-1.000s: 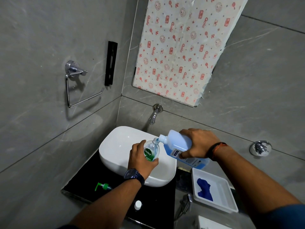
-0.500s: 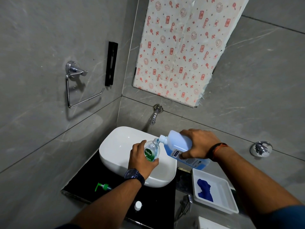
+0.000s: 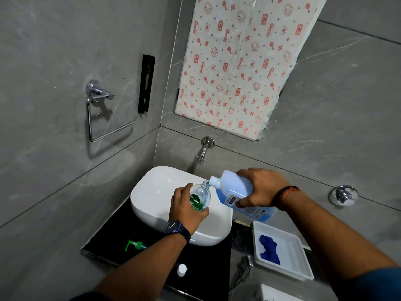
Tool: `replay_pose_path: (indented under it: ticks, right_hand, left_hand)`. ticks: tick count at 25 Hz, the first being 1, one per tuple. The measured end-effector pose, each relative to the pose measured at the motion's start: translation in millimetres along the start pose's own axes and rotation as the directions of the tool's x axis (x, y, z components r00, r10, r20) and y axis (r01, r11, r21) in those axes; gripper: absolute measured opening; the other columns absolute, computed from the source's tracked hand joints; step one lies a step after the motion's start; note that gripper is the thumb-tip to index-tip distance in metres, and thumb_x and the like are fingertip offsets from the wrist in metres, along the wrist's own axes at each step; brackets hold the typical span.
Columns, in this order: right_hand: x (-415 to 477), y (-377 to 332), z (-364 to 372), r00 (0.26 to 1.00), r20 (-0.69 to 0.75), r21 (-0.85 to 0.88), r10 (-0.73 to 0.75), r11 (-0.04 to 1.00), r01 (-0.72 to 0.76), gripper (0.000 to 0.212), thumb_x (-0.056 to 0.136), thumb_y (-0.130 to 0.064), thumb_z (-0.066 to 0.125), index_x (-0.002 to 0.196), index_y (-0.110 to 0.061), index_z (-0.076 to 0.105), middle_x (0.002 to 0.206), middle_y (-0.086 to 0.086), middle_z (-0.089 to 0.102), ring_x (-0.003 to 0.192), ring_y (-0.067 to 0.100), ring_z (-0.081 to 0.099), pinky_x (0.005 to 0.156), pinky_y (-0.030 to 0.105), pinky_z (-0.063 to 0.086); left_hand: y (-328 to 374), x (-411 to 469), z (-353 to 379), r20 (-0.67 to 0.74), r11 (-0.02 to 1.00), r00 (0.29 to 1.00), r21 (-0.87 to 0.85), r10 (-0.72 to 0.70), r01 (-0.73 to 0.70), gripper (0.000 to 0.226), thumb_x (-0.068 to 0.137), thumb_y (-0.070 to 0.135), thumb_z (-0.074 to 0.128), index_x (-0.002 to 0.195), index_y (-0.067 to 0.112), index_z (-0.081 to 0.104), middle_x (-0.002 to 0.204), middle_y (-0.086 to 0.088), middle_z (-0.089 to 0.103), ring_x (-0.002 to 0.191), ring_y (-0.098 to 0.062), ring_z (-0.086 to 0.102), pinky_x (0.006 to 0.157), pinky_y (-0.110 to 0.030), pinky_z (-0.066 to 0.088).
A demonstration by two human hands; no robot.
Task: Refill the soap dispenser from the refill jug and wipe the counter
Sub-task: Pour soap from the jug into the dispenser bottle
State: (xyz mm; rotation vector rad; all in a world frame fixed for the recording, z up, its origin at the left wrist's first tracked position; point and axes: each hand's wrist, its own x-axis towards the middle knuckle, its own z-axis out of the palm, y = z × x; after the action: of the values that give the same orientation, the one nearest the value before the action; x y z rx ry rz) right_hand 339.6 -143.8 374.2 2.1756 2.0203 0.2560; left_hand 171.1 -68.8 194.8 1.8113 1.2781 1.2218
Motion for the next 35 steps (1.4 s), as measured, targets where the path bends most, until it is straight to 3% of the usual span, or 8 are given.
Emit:
replay_pose_path:
  ticks: [35]
  right_hand:
    - [2.5,4.8,1.8,1.0,0.002,-0.027,-0.003,1.0,0.003,0.088,0.048,-0.081,0.055,0.124,-0.038,0.044,0.105,-0.007,0.062,0.088,0.018,0.057,0.068,0.03,0.041]
  left_hand:
    - [1.8,1.5,7.1,0.0,1.0,1.0,-0.012,-0.002,0.002,0.082,0.051,0.031,0.083,0.124,0.023,0.047,0.118,-0.004,0.05,0.105,-0.024,0.052,0.088,-0.03,0.045]
